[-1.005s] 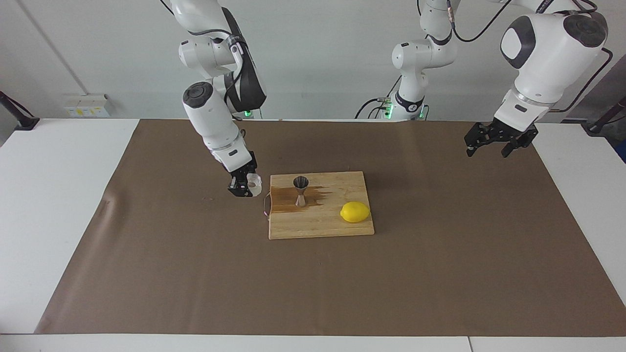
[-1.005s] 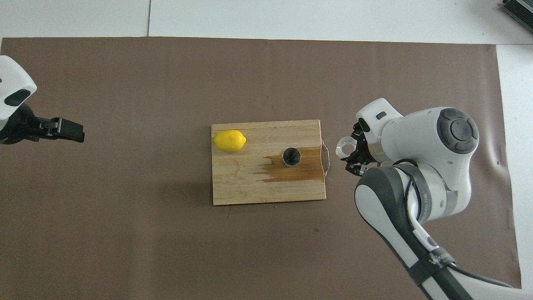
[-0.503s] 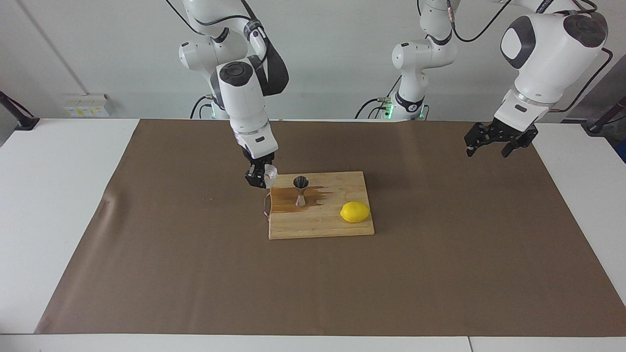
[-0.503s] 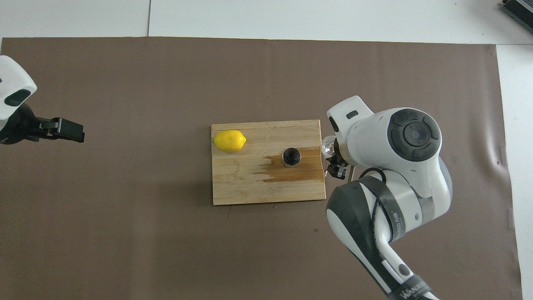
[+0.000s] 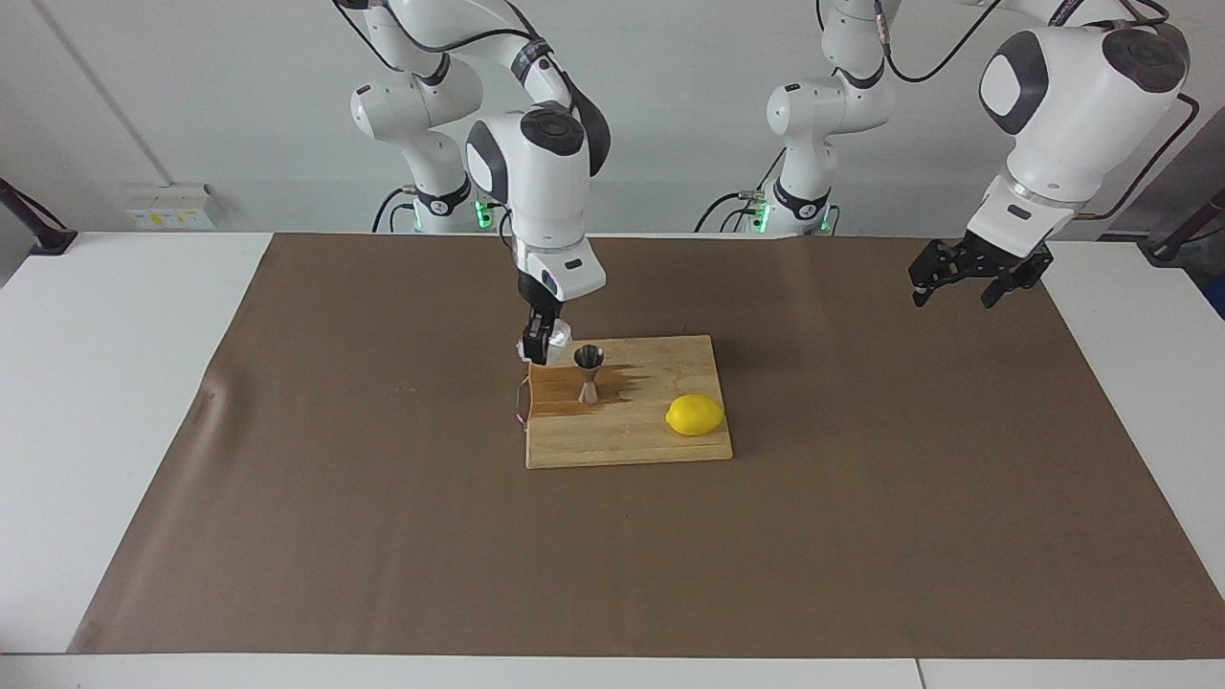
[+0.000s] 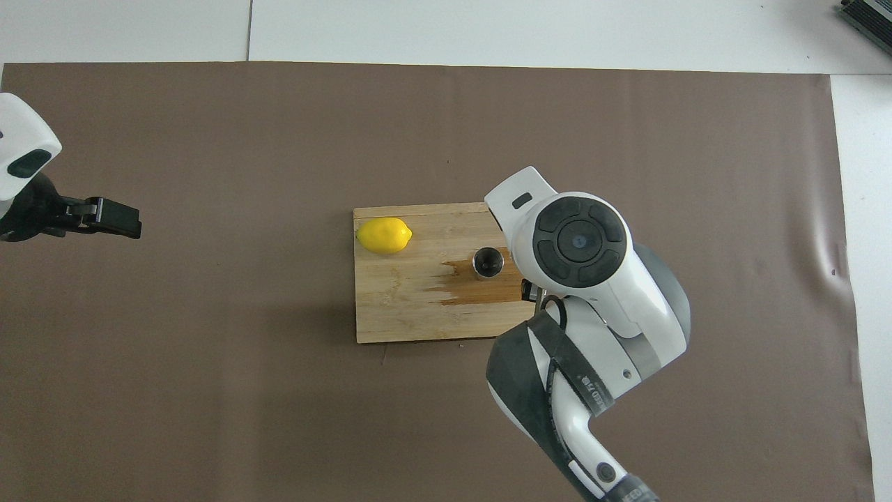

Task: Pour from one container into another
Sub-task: 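Lift the clear cup and carry it above the metal cup, then tilt the clear cup over the metal cup with the right gripper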

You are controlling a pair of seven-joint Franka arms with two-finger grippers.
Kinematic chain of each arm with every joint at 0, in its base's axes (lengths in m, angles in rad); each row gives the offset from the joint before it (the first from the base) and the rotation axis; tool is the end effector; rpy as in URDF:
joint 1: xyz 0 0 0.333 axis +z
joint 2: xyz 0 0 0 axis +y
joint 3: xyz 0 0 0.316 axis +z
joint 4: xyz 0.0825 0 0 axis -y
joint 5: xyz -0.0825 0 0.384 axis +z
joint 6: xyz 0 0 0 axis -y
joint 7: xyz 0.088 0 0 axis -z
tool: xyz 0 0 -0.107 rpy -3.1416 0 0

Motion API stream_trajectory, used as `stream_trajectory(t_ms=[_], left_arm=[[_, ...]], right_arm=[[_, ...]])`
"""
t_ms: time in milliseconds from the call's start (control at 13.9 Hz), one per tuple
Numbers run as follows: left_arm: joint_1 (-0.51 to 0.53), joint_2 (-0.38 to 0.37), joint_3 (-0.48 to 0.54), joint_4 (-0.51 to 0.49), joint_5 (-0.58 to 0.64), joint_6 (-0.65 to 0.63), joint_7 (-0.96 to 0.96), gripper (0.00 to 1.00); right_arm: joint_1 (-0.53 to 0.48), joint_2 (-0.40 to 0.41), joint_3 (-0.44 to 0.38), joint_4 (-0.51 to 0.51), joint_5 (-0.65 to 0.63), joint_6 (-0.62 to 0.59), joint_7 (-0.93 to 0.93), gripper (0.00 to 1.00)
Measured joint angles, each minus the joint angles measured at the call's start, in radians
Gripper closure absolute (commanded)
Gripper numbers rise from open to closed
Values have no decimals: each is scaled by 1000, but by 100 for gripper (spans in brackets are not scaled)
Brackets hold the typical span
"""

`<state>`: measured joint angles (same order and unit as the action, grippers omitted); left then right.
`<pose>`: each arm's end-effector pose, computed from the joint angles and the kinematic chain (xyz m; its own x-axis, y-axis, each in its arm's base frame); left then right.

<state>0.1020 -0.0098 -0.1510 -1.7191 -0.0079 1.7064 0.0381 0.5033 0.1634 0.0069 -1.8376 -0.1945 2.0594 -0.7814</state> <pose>0.5581 -0.0285 0.5712 0.9963 -0.0859 -0.0028 -0.0859 -0.9963 0.0065 0.5381 0.2891 0.4454 0.1978 0.9764 -0.0871 0.9702 -0.1823 0.1595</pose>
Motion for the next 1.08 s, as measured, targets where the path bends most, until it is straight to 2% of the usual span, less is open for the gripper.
stream_trajectory(t_ms=[215, 1077], left_arm=[[0, 0, 0, 0, 0, 0, 0, 0], [0, 0, 0, 0, 0, 0, 0, 0]], right_arm=[[30, 30, 1, 20, -98, -11, 2, 100], [75, 41, 1, 0, -251, -29, 3, 100]])
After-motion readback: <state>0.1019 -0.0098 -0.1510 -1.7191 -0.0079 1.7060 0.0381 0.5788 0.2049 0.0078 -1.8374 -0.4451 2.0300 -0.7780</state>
